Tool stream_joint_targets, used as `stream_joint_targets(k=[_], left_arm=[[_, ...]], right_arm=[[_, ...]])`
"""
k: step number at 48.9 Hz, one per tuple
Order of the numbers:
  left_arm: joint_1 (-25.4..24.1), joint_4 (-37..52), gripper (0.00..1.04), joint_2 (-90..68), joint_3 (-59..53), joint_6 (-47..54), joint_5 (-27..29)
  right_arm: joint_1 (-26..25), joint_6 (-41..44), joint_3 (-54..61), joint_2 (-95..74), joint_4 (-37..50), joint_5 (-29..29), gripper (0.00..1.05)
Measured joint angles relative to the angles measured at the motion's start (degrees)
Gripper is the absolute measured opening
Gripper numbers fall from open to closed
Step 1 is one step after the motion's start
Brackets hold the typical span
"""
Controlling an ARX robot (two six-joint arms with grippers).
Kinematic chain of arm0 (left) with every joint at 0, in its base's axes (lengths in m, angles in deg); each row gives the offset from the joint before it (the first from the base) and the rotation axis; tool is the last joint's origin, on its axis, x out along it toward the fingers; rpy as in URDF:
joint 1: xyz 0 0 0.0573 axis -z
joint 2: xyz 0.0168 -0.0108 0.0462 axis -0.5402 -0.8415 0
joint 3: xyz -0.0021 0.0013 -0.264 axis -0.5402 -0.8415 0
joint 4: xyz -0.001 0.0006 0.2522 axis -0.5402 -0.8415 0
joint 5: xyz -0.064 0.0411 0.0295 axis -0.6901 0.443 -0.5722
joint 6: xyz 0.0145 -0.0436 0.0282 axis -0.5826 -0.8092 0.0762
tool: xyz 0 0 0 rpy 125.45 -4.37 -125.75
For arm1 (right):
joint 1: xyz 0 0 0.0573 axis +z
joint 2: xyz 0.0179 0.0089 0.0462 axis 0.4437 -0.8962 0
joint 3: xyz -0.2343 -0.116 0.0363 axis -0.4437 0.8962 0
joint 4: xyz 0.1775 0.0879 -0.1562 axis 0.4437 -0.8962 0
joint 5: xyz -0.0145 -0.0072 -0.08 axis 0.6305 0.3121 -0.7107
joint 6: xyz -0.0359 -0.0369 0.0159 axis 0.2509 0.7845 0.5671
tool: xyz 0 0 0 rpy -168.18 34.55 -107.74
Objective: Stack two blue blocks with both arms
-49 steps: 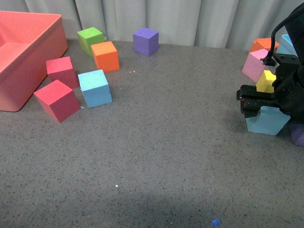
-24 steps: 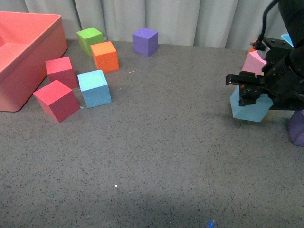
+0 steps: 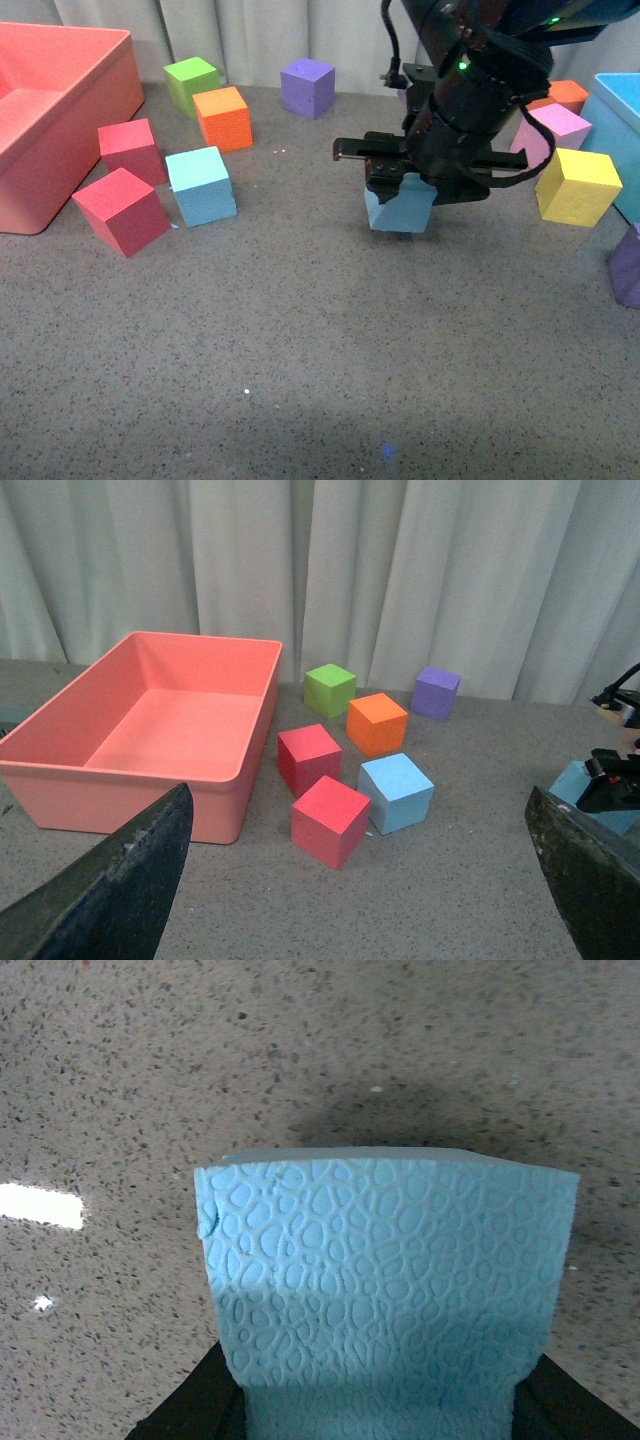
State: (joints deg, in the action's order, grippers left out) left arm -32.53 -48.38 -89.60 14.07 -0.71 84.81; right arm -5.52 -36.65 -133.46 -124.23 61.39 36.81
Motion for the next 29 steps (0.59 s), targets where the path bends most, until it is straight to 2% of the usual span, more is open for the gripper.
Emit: stream_joint_targets(k=[14, 26, 29], left_arm=[[0.00, 0.00, 0.98, 0.00, 0.00, 0.00, 0.00], [0.00, 0.00, 0.98, 0.00, 0.00, 0.00, 0.00], [0.00, 0.00, 0.98, 0.00, 0.00, 0.00, 0.00]], right_arm=[[2.12, -1.44, -7.02, -4.87, -4.92, -1.84, 0.42], [2.25, -2.89, -5.38, -3.15, -0.83, -1.60, 0.86], [2.21, -3.04, -3.69, -1.51, 1.22, -1.29, 0.93]])
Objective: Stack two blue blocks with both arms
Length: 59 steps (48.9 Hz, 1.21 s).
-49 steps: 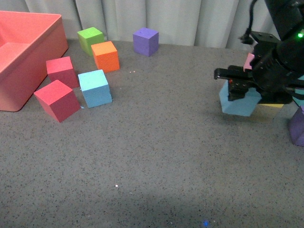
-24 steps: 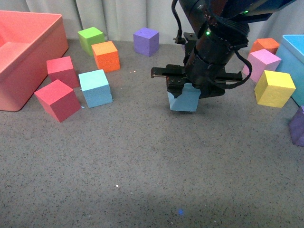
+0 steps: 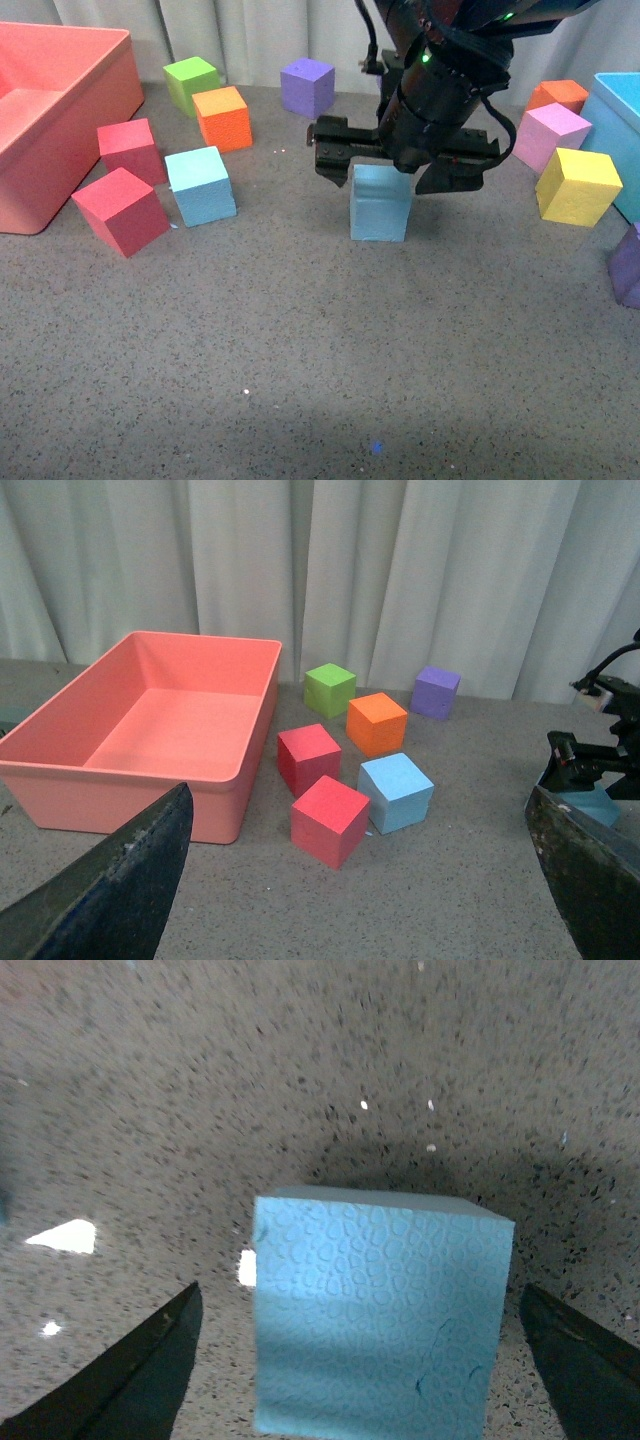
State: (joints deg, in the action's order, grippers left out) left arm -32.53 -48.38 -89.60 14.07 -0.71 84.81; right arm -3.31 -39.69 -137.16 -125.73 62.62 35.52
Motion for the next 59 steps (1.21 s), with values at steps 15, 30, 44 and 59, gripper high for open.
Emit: stream_joint_targets(k=[15, 30, 44, 59], left_arm=[[0.00, 0.00, 0.98, 0.02, 0.00, 0.00, -0.13], [0.00, 0.00, 0.98, 0.02, 0.00, 0.00, -0.02], [0.00, 0.00, 0.98, 0.02, 0.00, 0.00, 0.00], [0.00, 0.00, 0.98, 0.02, 0.00, 0.00, 0.00]], right_arm=[[-0.96, 9.01, 25.62, 17.18, 44.22, -16.76, 0.78], [-9.42, 20.44, 61.16, 35.80, 87.58, -13.27, 0.21], [-13.44, 21.11, 75.32, 48.00, 87.86, -8.31, 0.01], [-17.55, 21.11, 85.37, 63.78, 81.88, -4.48, 0.01]])
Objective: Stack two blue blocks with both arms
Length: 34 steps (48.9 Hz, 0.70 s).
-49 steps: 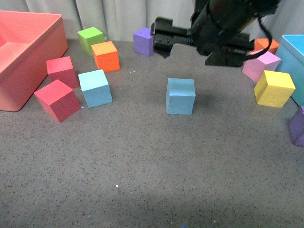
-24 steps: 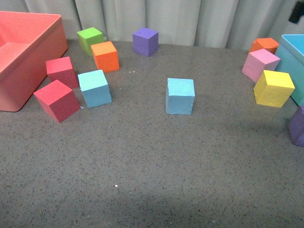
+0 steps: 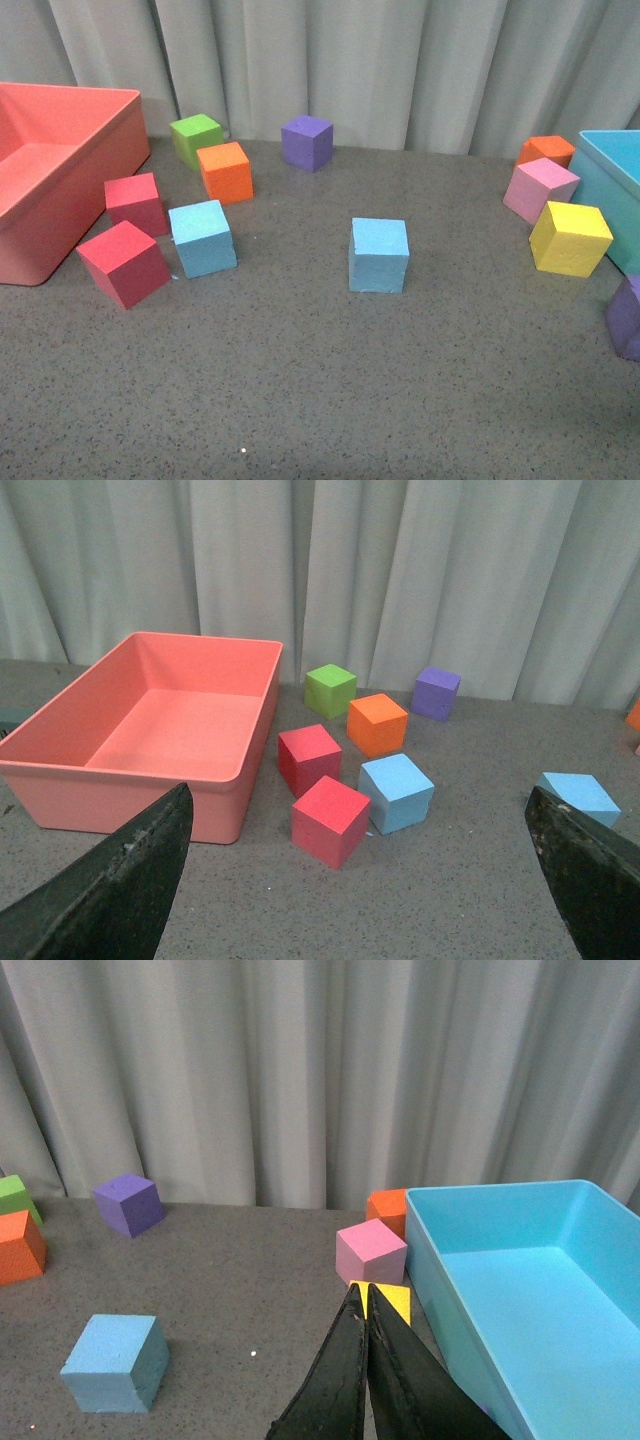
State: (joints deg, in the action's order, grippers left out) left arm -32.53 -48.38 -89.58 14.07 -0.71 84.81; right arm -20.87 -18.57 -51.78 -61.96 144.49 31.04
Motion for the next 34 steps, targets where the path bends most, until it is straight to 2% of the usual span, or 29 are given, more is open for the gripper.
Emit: stream_joint_targets(k=[6, 9, 12, 34], left_arm=[[0.00, 0.00, 0.98, 0.00, 0.00, 0.00, 0.00], [0.00, 0.00, 0.98, 0.00, 0.00, 0.00, 0.00], [0.00, 0.00, 0.98, 0.00, 0.00, 0.00, 0.00], [0.00, 0.00, 0.98, 0.00, 0.00, 0.00, 0.00]], right_arm=[[-0.96, -0.02, 2.08, 5.11, -3.15, 0.81, 0.01], [-3.78, 0.00, 3.37, 8.98, -5.81, 4.48, 0.01], [-5.07, -0.02, 4.15, 12.22, -7.98, 4.70, 0.01], [-5.33, -0.02, 7.37, 34.75, -26.88, 5.14, 0.01]])
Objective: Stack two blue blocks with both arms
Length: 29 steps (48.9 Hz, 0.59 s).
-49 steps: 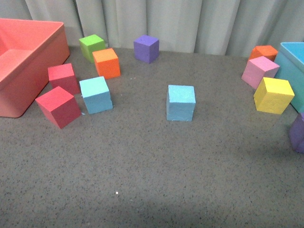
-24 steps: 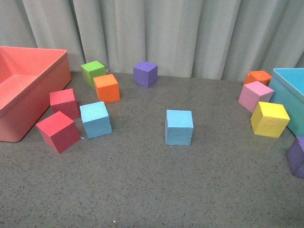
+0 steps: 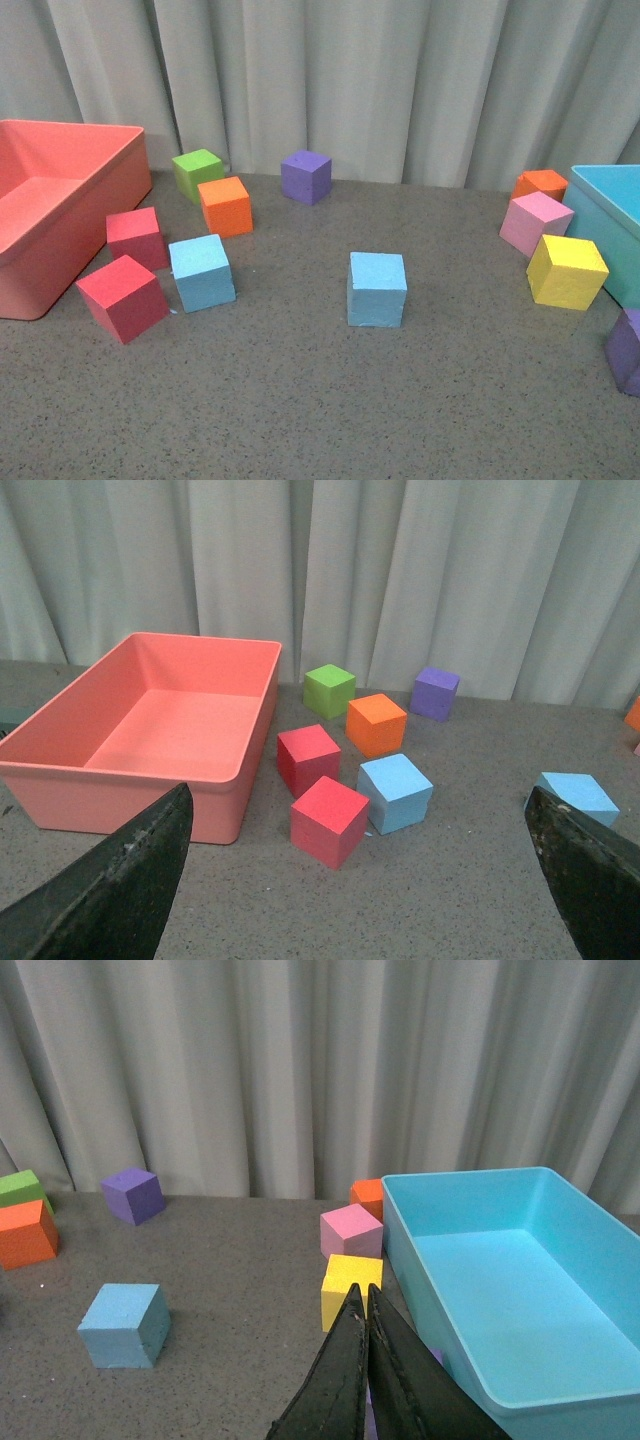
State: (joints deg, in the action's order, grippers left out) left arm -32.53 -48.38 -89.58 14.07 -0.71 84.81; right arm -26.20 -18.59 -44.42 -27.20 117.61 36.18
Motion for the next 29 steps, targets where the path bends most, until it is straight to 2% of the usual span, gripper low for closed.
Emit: stream_joint_targets(k=[7, 29], left_arm=[[0.00, 0.00, 0.98, 0.00, 0.00, 0.00, 0.00], [0.00, 0.00, 0.98, 0.00, 0.00, 0.00, 0.00]], right_arm=[[0.00, 0.00, 0.15, 6.88, -6.36, 0.00, 0.01], [0.00, 0.00, 0.15, 20.11, -19.10, 0.00, 0.01]])
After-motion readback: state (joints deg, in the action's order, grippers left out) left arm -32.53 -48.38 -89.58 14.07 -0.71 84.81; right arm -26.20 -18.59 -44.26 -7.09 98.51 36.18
